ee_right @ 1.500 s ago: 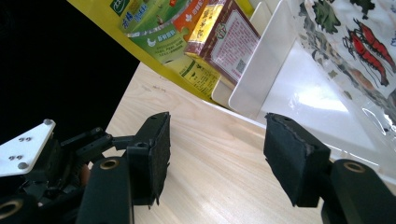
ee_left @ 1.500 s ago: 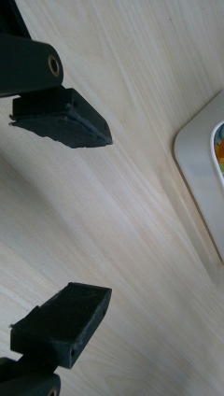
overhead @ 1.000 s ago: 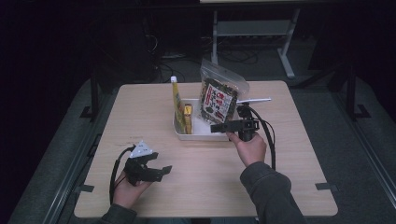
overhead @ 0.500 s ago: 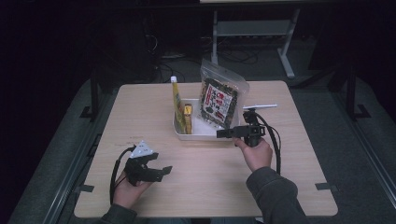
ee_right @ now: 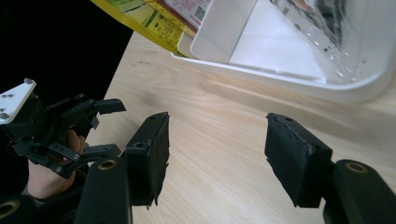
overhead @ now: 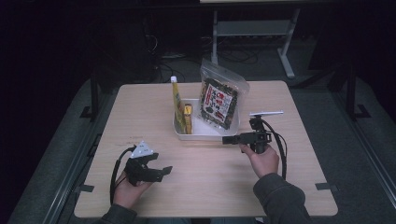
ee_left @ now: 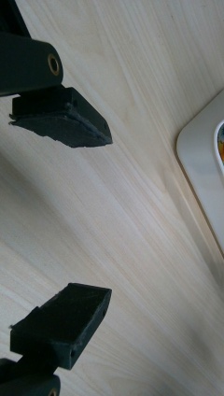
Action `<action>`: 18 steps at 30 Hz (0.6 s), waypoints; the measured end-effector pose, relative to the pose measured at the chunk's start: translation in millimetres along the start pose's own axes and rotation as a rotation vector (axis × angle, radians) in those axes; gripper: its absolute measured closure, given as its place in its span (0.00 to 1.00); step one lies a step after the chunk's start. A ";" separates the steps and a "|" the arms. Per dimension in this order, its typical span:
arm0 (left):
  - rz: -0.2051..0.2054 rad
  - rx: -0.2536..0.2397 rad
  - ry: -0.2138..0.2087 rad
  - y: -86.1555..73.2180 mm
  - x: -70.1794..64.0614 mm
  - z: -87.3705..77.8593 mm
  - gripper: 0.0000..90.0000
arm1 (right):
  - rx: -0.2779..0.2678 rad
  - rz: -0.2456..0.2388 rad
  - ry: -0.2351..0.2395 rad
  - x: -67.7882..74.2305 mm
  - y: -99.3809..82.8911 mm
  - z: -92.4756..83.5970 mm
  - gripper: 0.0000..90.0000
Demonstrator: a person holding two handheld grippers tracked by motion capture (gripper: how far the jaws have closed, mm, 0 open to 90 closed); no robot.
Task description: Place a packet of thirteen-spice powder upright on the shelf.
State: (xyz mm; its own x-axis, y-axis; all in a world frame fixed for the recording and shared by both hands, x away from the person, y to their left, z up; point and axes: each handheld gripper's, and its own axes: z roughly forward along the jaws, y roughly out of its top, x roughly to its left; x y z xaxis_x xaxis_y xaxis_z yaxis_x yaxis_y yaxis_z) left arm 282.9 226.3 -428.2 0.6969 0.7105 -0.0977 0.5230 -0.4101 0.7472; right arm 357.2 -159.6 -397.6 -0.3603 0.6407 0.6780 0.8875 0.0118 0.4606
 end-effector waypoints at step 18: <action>0.002 0.005 -0.007 -0.3 -0.2 0.8 0.23 | 0.004 0.022 0.006 -25.3 -24.2 -12.1 0.43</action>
State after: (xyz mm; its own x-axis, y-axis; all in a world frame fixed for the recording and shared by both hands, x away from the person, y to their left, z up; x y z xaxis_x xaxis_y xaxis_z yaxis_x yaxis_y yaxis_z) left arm 282.9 225.8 -428.9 0.7011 0.7059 -0.1008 0.5241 -0.4144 0.7440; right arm 341.3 -185.3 -418.9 -0.3425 0.6365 0.6911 0.8962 0.0007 0.4436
